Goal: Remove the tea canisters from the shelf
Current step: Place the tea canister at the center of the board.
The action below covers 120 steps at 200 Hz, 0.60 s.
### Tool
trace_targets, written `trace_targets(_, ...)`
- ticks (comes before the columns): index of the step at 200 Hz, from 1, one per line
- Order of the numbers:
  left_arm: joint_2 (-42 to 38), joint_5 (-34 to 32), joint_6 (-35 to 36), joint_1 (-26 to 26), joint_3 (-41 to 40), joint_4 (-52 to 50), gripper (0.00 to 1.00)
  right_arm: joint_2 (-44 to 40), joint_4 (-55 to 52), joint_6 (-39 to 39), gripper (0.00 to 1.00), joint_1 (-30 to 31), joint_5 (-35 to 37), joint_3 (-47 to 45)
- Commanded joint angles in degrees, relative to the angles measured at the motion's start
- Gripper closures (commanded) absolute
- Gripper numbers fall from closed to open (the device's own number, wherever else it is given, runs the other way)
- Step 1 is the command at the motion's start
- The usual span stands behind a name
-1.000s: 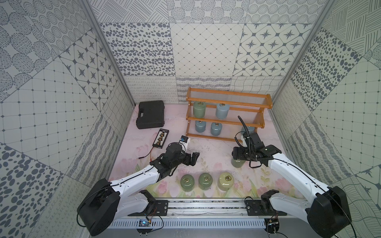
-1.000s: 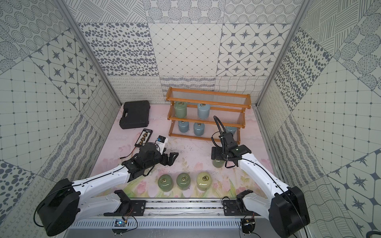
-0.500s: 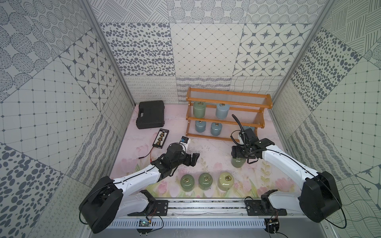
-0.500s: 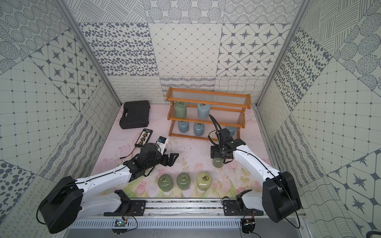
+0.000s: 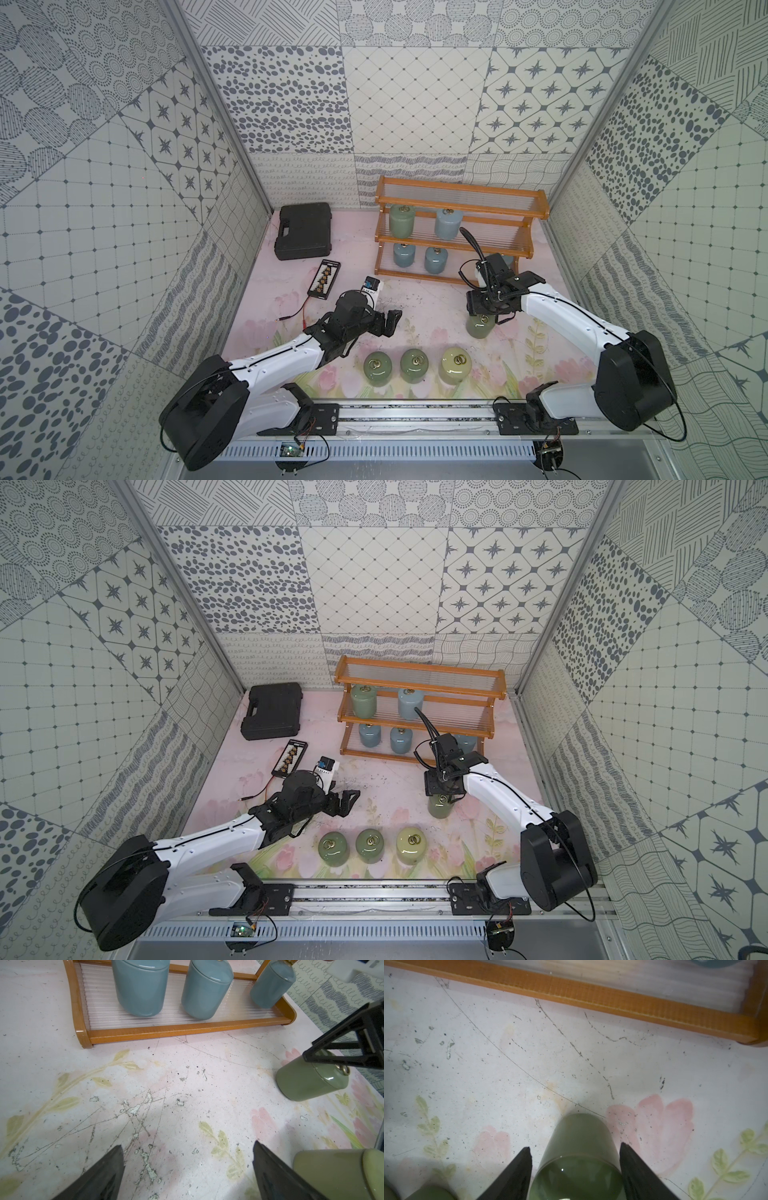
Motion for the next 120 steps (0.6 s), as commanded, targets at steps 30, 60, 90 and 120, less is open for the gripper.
trace_targets(30, 0.1, 0.2, -0.6, 0.1, -0.8, 3.8, 0.0, -1.1, -3.7, 2.6, 0.33, 3.4, 1.7, -3.4)
trace_targets(60, 0.1, 0.4, -0.7, 0.1, -0.9, 4.1, 0.0, -1.1, -5.0, 4.4, 0.34, 5.1, 2.1, -4.8)
trace_targets(90, -0.2, 0.5, -0.7, 0.1, -1.1, 4.1, 0.0, -2.5, -7.3, 6.9, 0.34, 6.4, 3.4, -6.4)
trace_targets(120, -0.2, 0.5, -0.3, 0.1, -1.4, 4.0, 0.0, -5.1, -8.4, 10.0, 0.34, 7.4, 5.4, -7.9)
